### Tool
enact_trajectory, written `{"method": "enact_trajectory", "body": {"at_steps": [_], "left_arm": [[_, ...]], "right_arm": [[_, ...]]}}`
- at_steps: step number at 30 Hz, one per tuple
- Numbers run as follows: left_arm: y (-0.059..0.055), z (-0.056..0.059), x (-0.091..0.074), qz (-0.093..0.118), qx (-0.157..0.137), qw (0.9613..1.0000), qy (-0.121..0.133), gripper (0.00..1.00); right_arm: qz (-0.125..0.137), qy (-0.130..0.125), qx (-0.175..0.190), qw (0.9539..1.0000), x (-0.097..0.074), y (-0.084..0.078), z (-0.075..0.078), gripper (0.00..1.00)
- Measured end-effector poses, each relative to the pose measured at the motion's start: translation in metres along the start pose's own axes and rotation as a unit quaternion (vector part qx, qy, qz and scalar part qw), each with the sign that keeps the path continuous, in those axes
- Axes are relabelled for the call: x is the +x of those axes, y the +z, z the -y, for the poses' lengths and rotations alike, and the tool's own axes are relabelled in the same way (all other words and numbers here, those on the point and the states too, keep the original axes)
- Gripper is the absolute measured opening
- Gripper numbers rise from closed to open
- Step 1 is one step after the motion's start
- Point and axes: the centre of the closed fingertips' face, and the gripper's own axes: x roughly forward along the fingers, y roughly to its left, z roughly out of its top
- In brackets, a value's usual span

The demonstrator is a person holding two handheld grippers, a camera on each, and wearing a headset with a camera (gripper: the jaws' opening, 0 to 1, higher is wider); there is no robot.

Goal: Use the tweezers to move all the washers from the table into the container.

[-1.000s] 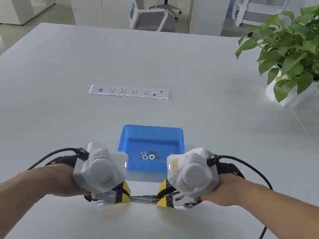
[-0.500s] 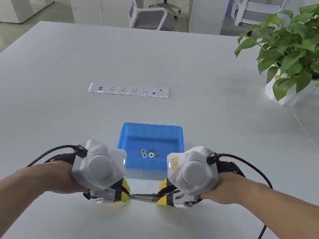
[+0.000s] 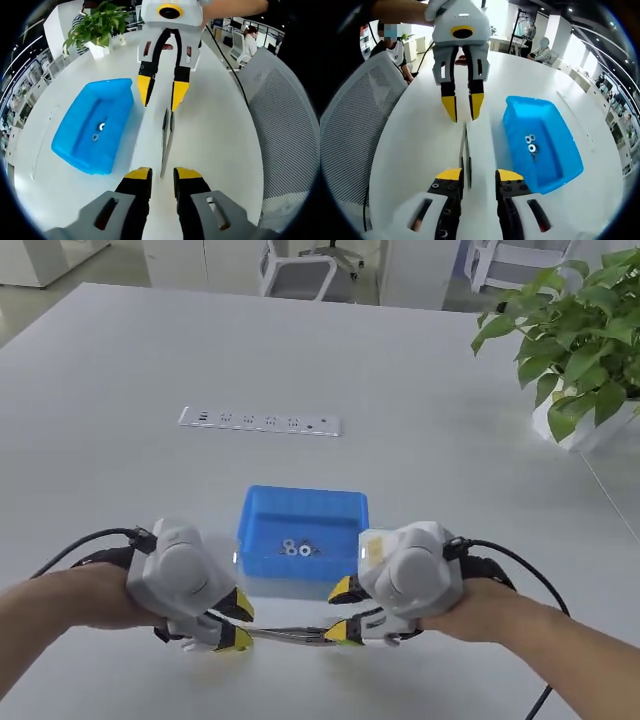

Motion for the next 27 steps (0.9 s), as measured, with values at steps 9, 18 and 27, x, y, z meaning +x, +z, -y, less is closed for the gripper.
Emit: {"method": "enact_trajectory", "body": {"at_steps": [9, 18, 27], "left_arm": [[0.032, -0.013, -0.039, 0.106, -0.078, 0.9901, 0.048, 0.39], [0.039, -0.012, -0.069, 0.153, -0.121, 0.9758, 0.099, 0.66], [0.045, -0.003, -0.089, 0.196, -0.137, 0.9620, 0.132, 0.87]], "right_arm": [[0.051, -0.065, 0.083, 0.9931, -0.035, 0.002, 0.018, 0.45], [0.094, -0.128, 0.126, 0.9792, -0.074, -0.007, 0.024, 0.61], [0.124, -0.152, 0.139, 0.9706, -0.096, -0.014, 0.018, 0.78]]}}
